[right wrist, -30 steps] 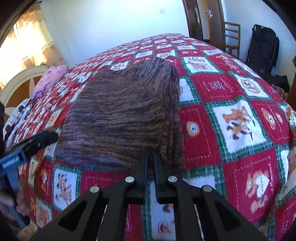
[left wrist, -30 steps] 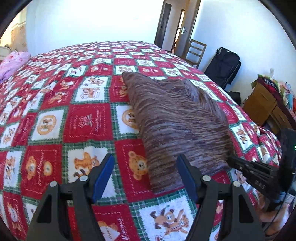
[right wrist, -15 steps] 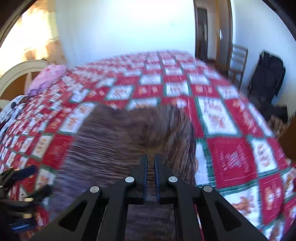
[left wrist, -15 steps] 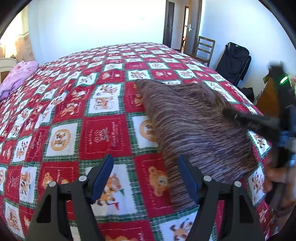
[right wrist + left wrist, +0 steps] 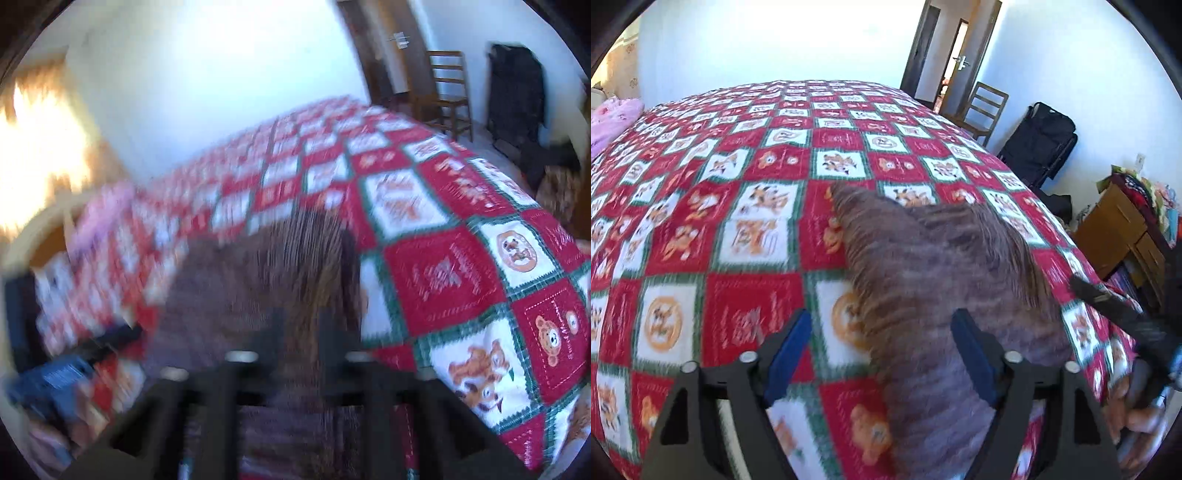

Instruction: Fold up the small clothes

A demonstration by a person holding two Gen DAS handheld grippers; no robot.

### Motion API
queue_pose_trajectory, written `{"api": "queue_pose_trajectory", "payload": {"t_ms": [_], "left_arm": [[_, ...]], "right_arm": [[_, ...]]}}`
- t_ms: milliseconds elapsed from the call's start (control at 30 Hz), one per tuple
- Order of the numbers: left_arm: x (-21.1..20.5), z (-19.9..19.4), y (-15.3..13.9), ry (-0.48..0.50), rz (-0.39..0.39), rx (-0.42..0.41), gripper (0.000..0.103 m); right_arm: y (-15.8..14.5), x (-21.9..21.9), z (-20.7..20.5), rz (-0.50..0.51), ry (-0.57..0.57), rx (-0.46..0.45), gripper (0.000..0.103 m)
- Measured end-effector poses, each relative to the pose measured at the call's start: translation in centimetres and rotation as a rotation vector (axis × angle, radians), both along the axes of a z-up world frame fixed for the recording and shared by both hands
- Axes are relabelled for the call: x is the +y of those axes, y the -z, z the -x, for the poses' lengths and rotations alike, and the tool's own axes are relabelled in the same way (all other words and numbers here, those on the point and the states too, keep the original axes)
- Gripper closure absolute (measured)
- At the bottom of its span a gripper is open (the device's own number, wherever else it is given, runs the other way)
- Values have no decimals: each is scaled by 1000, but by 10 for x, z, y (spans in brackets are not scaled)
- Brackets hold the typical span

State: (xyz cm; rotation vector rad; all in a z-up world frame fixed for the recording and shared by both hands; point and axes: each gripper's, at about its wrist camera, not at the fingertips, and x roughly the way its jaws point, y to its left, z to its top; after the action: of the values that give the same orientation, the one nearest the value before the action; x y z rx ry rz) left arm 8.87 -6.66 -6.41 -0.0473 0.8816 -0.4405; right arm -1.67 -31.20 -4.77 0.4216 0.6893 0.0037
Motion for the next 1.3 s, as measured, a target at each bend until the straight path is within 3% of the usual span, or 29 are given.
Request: {"api": "queue_pose_trajectory", "payload": {"t_ms": [33,133,300,367,400,433,500,567,800,1000,1100,1300], "left_arm": [[-8,-8,2,3,-12,15,15],[-22,-25,11,-7,-57,76,13],[-38,-46,46,-21,-81,206,10],[-36,-43,50,-28,-49,184,2],[-38,-40,51,-29,-52,159,1],[-40,-37,52,-26,-64,138,0],[-44,-32,53,-22,-80,95,0],[-44,-31,54,-29,-66,89,0],[-44,-34,55,-42,-56,65,0],[-46,-36,57,-36,-47,56,0],[-44,-36,57,-33,-38,57,0],[-45,-34,56,-26,-31,48,3]], "right_arm": [[-2,-10,-3,-64,36,-20,10],[3,-19,-24,-106,42,-4,7],[32,-11,-69,16,13,105,7],[52,-10,-77,-6,-13,127,7],[58,-6,-76,30,-15,112,7],[57,-4,-74,47,-20,93,8],[56,0,-71,71,-33,83,27],[58,0,-70,67,-36,79,35],[61,-2,-71,42,-43,80,35],[59,4,-71,88,-37,84,37],[58,9,-71,99,-58,69,51],[58,9,-71,96,-61,65,52]]}}
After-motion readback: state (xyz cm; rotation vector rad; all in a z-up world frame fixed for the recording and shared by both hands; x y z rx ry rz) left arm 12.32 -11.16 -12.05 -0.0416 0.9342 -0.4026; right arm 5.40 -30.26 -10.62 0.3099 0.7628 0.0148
